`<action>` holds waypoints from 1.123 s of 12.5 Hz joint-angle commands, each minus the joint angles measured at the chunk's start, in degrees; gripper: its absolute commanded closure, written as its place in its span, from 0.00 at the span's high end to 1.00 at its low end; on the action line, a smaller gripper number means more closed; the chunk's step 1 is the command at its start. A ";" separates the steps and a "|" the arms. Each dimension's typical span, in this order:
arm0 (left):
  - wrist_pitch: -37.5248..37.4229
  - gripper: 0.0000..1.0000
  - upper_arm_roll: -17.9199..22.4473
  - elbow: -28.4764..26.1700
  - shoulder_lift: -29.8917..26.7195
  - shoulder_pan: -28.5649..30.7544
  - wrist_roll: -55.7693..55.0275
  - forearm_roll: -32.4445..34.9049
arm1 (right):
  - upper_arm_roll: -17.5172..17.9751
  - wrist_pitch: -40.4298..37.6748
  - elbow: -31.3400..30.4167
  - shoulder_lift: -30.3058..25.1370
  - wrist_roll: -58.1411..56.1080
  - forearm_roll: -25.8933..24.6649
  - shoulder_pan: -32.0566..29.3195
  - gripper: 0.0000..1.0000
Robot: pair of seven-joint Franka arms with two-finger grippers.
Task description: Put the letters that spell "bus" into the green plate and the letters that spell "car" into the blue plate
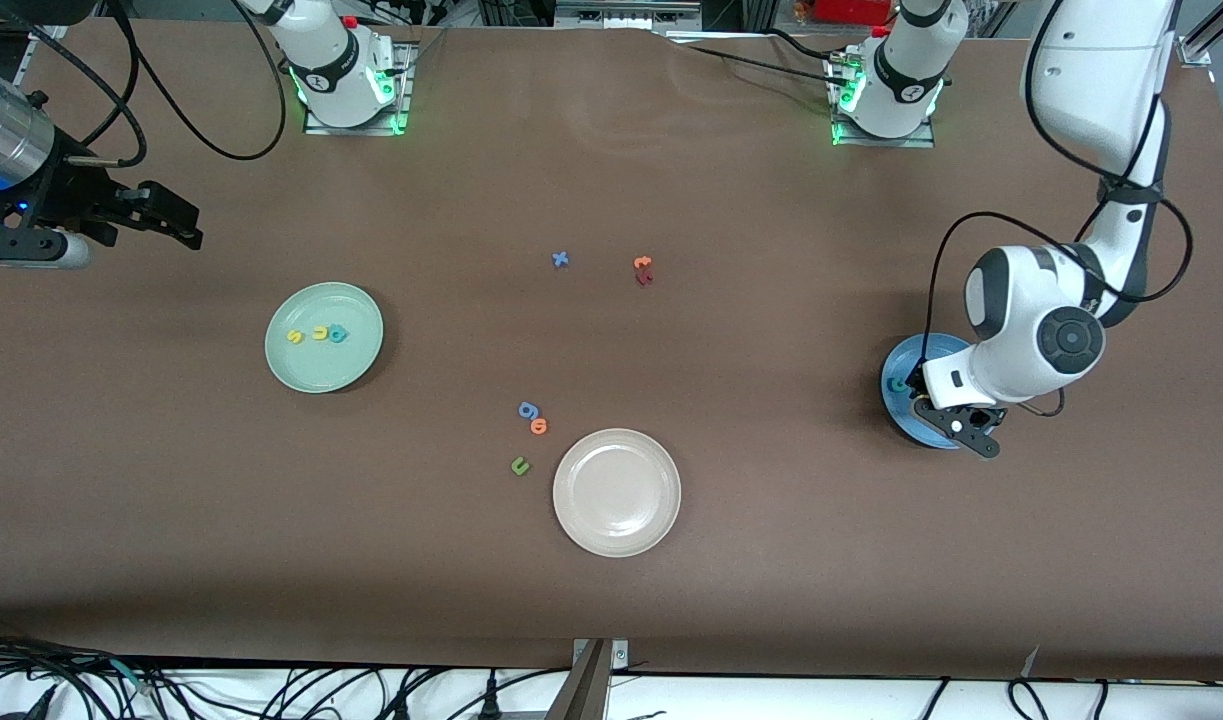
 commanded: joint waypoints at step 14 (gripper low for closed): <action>-23.62 1.00 -0.14 16.53 -17.04 1.05 -16.01 0.14 | 0.75 -0.32 -0.58 -1.02 -0.20 -0.36 -0.80 1.00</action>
